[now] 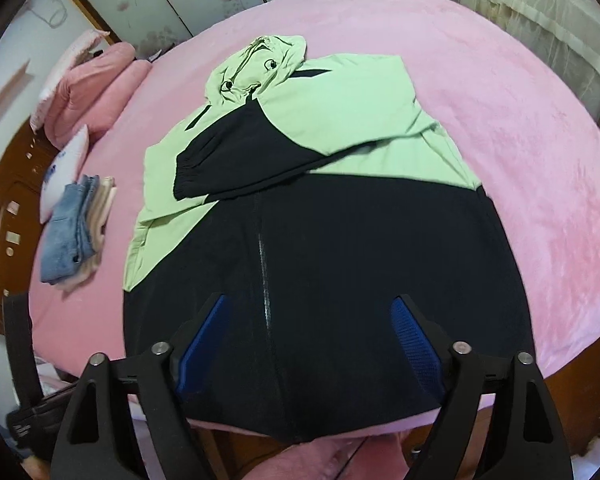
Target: Fold large clothes
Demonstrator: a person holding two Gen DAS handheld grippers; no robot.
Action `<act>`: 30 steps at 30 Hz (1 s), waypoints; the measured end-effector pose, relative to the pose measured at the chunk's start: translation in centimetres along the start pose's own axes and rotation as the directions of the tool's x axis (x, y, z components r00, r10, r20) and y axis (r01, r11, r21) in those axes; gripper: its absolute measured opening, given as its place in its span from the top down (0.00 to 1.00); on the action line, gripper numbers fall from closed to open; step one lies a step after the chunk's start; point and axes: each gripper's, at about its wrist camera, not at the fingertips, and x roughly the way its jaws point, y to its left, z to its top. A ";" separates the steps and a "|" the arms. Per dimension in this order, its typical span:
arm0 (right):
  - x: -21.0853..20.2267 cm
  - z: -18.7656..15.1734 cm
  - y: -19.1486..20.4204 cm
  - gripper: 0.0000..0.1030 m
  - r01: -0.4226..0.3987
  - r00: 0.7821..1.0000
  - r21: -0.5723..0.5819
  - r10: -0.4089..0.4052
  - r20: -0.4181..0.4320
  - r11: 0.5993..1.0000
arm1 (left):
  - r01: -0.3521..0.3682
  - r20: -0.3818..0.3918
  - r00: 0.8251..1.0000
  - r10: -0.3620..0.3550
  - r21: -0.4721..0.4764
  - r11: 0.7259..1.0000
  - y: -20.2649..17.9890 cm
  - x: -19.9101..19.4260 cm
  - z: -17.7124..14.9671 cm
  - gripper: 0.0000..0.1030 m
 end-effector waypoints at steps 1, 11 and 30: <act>0.4 -0.3 -0.3 0.16 -0.008 1.000 0.004 0.008 -0.002 1.000 | -0.005 0.008 1.000 0.005 -0.003 1.000 0.6 0.2 -0.7 0.42; 2.9 -7.2 -8.4 0.16 -0.051 0.998 0.088 0.054 -0.043 0.995 | -0.088 -0.020 0.996 0.086 -0.142 0.986 7.0 4.7 -4.9 0.42; -2.3 -7.8 -26.1 0.16 0.131 0.987 0.276 -0.100 -0.122 0.952 | -0.152 -0.166 0.976 0.139 -0.066 0.986 5.5 0.3 -5.3 0.42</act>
